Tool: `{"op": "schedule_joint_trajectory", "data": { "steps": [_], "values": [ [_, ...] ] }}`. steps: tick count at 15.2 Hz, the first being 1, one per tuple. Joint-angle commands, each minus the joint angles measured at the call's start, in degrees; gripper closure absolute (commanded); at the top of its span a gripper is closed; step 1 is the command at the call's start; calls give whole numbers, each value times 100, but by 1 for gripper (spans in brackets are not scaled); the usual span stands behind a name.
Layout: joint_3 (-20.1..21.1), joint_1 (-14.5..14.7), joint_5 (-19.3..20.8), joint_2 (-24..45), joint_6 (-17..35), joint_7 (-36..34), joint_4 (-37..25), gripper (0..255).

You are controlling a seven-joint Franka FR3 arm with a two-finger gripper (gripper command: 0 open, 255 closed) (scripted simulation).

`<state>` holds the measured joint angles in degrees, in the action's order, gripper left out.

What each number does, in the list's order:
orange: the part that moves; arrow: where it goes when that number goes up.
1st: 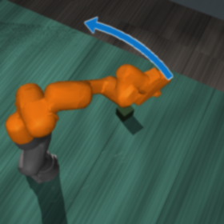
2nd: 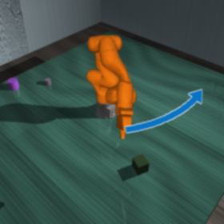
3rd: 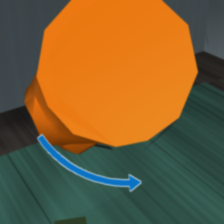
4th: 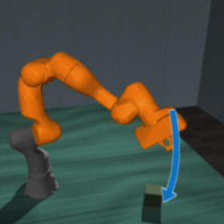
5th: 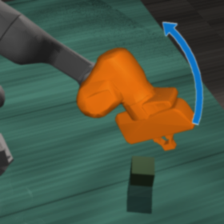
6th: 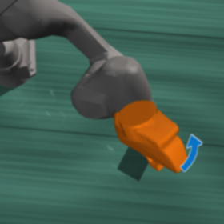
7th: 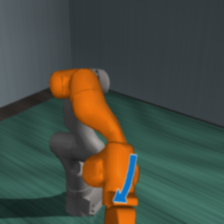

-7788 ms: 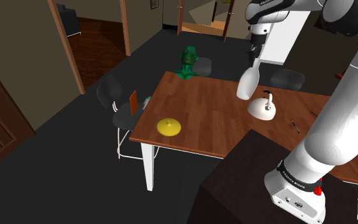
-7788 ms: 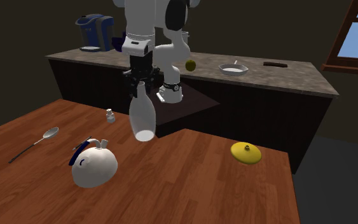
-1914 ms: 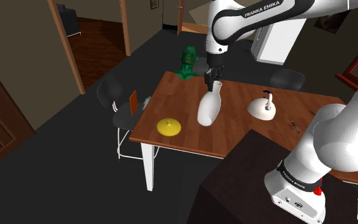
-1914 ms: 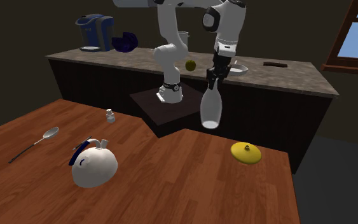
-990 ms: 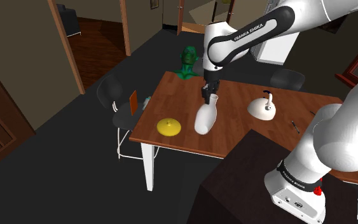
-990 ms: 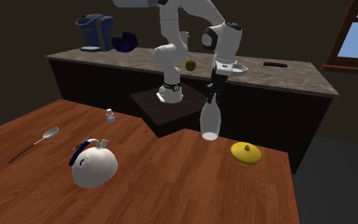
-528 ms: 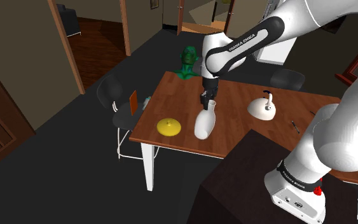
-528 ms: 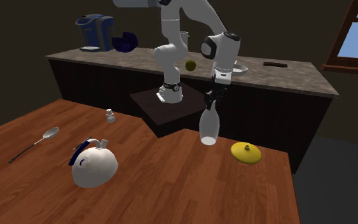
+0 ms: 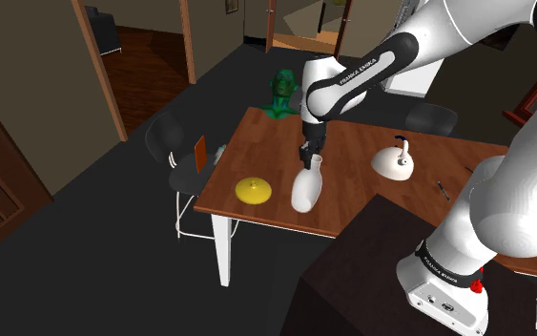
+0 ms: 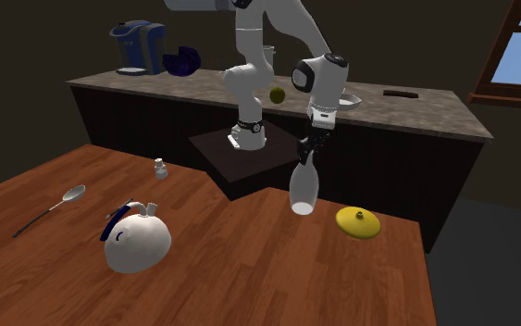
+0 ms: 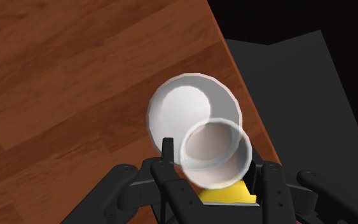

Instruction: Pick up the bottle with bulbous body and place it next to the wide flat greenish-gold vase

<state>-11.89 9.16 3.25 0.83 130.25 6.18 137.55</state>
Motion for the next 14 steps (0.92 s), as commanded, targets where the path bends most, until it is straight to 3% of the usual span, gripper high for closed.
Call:
{"op": "schedule_joint_trajectory", "data": {
  "steps": [1, 2, 3, 8, 12, 14],
  "values": [
    [0, 0, 0, 0, 2, 0, -1, 255],
    [0, 0, 0, 0, 2, 0, -1, 255],
    [0, 0, 0, 1, 2, 0, -2, 0],
    [0, 0, 0, 0, 3, 0, -1, 0],
    [23, 21, 54, -389, -769, -50, -387, 0],
    [23, 21, 55, -391, -769, -51, -386, 0]
  ]
}}
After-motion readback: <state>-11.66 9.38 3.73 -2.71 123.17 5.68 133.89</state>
